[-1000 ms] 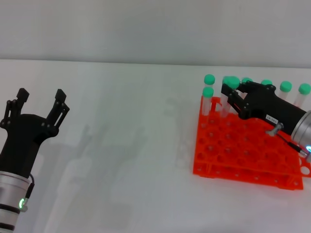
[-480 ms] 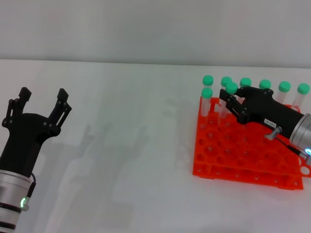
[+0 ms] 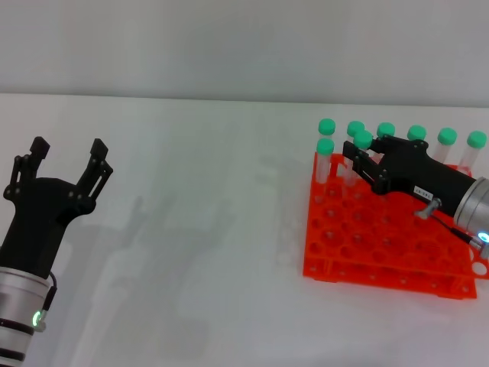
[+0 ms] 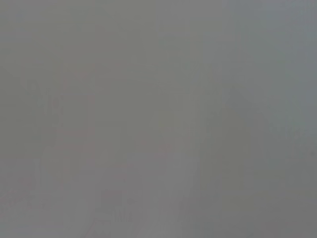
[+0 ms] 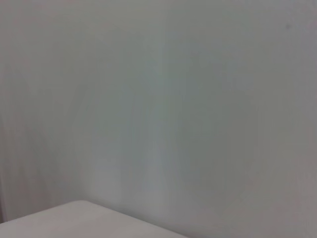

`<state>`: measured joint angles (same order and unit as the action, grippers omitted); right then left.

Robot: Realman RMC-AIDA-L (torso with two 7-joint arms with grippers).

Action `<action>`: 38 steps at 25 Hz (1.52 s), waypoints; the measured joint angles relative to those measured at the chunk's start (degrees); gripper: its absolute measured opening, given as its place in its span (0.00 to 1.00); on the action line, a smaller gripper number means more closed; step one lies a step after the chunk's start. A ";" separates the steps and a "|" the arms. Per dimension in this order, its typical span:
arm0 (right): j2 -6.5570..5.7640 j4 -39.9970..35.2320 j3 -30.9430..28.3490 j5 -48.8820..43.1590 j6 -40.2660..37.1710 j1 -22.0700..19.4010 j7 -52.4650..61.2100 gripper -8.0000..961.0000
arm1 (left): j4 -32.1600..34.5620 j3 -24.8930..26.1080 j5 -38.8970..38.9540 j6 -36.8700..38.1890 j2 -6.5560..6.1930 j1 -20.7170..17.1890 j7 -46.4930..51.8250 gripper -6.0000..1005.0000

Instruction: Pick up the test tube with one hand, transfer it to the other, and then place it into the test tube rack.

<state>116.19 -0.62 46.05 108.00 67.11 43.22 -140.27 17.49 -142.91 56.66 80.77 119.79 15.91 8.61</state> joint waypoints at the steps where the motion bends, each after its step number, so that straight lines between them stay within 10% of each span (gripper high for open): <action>1: 0.00 0.04 0.03 0.00 -0.31 0.17 0.32 0.25 | 0.00 0.01 0.00 0.00 0.00 0.00 0.00 0.89; 16: 0.00 0.31 0.87 0.01 0.46 -0.27 2.87 0.64 | -0.53 0.05 0.00 0.00 -0.09 0.60 0.00 0.89; 38: -0.23 -7.12 -0.16 4.17 19.70 -13.03 4.06 0.63 | -0.54 -0.02 -0.30 0.00 -0.09 0.56 0.09 0.89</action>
<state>115.96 -7.74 45.89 112.17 86.80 30.19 -136.21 16.95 -142.93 56.37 80.78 119.71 16.47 8.70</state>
